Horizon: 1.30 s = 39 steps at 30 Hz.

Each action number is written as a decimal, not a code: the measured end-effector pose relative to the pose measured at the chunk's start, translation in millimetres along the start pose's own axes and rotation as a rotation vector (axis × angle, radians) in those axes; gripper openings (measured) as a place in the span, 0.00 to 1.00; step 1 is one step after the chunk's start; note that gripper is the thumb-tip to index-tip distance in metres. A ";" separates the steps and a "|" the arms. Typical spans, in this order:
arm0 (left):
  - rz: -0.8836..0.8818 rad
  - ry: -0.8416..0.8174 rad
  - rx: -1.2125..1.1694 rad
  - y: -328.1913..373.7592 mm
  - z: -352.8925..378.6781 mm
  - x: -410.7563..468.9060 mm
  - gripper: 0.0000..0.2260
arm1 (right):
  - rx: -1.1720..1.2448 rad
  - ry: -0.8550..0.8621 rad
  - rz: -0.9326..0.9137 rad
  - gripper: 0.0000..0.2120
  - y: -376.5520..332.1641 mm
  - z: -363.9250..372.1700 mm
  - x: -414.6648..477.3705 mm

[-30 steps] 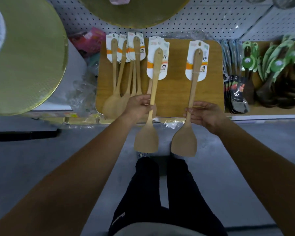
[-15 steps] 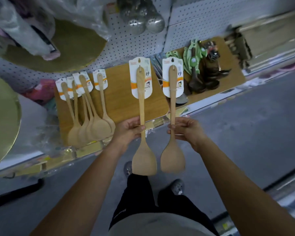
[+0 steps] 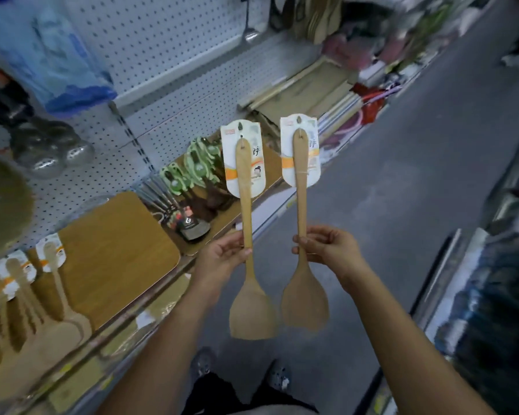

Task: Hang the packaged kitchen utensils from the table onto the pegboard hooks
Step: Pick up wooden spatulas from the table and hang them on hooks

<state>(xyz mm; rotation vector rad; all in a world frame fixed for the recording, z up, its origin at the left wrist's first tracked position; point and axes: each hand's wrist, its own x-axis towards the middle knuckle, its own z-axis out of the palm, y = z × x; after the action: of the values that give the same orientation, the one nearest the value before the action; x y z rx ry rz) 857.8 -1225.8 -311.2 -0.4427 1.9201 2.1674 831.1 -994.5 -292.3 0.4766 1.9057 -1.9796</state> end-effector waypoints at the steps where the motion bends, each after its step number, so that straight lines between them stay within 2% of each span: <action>1: 0.001 -0.015 -0.001 5.6 15.8 5.3 0.18 | 0.007 0.021 -0.006 0.06 -5.2 -16.4 0.5; 9: 0.029 -0.157 0.044 40.6 110.1 71.6 0.18 | 0.074 0.163 -0.005 0.09 -29.9 -105.3 30.1; 24: 0.009 -0.317 0.058 85.7 254.9 272.7 0.22 | 0.103 0.376 -0.023 0.11 -133.3 -237.2 175.2; 31: 0.045 -0.274 0.092 105.9 338.8 332.5 0.20 | 0.126 0.377 -0.031 0.09 -162.2 -320.4 231.7; 39: 0.067 -0.107 0.067 126.0 455.8 382.7 0.19 | 0.074 0.241 -0.036 0.10 -216.8 -443.1 312.5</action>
<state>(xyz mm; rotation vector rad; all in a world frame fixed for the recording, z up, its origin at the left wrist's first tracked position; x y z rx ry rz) 418.8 -805.6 -283.9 -0.2496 1.9690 2.1132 452.9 -550.4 -265.5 0.7355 1.9973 -2.1038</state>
